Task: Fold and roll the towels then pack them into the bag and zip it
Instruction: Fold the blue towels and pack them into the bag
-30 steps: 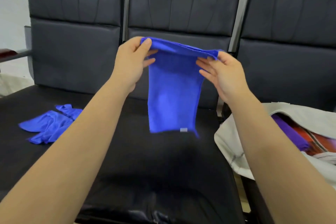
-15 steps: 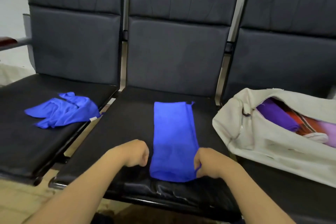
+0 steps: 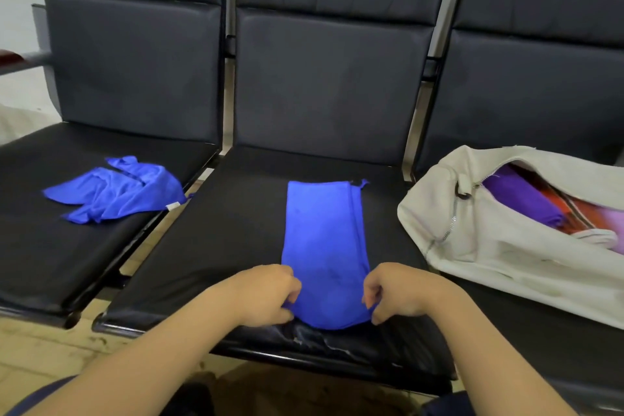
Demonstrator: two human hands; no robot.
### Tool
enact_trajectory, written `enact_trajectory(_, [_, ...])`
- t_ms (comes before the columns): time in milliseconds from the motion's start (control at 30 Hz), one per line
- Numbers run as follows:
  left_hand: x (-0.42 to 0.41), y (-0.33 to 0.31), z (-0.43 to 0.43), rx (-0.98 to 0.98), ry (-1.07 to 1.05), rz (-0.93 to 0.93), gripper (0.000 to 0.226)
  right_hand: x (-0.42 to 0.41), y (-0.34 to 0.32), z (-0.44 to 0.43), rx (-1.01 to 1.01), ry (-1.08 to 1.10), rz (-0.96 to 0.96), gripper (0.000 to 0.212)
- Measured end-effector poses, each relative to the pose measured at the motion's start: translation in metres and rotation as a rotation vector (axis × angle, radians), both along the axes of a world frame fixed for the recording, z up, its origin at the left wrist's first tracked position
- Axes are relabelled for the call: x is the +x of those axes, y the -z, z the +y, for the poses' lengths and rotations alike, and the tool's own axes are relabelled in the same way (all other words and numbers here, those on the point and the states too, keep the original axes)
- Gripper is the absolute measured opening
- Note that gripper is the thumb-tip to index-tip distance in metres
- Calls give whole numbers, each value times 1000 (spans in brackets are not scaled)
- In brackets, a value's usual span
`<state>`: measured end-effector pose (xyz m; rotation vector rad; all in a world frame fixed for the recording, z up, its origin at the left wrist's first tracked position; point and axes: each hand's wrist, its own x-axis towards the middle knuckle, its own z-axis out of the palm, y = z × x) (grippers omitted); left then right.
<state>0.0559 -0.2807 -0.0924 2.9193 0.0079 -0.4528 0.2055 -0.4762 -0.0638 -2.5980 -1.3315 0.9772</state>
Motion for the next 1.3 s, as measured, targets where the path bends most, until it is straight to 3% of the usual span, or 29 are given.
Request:
enact_trajectory(167, [2, -13, 17, -132, -76, -94, 11, 4, -9, 1, 136, 59, -36, 11])
enact_trajectory(200, [2, -15, 16, -158, -81, -72, 15, 4, -11, 2, 167, 73, -45, 11])
enact_trajectory(267, [2, -14, 11, -133, -37, 11, 46, 5, -13, 3, 162, 71, -38, 15])
enact_trajectory(333, [5, -11, 4, -39, 30, 54, 56, 3, -12, 3, 97, 42, -25, 21])
enact_trajectory(633, [5, -12, -29, 241, 82, 60, 18, 2, -16, 0, -92, -23, 86, 18])
enact_trajectory(967, [7, -13, 18, -224, -71, -193, 22, 9, -12, 0, 53, 52, 115, 15])
enact_trajectory(1167, [17, 5, 29, -609, -420, -193, 11, 18, -3, 3, 136, 182, 162, 8])
enact_trajectory(1300, [25, 26, 30, -637, -570, -213, 5, 20, 10, 13, 123, 201, 44, 8])
